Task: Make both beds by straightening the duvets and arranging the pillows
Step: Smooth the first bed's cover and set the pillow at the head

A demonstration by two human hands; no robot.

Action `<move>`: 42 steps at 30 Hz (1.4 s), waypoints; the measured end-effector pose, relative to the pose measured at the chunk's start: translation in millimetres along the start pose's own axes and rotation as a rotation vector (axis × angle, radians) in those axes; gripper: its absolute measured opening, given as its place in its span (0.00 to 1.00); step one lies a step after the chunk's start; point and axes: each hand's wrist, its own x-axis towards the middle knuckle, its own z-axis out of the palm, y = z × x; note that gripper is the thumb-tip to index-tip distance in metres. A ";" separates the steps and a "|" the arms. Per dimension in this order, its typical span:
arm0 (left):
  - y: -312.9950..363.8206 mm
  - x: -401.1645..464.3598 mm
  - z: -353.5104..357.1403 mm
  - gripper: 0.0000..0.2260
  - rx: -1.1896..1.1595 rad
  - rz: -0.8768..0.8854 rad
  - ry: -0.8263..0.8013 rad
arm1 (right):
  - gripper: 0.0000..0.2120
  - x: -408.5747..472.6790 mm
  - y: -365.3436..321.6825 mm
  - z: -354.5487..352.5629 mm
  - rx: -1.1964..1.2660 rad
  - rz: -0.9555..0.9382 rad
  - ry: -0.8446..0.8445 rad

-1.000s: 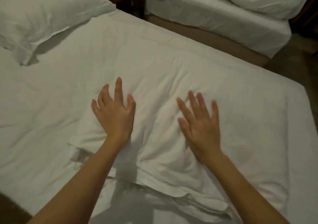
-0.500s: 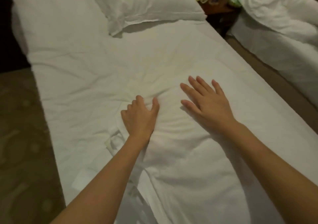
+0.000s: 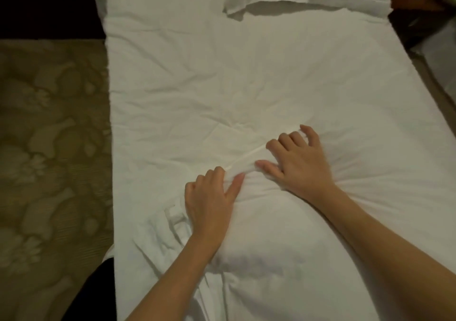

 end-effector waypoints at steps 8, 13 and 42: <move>-24.0 1.3 40.0 0.19 0.022 -0.111 0.032 | 0.25 3.8 -5.5 35.4 0.019 -0.038 -0.046; -34.0 0.0 66.4 0.17 -0.003 -0.138 0.112 | 0.22 8.5 -8.7 59.6 0.078 -0.067 -0.076; -43.2 45.1 40.4 0.34 -0.037 -0.232 -0.538 | 0.19 11.6 3.9 56.6 0.027 -0.057 0.134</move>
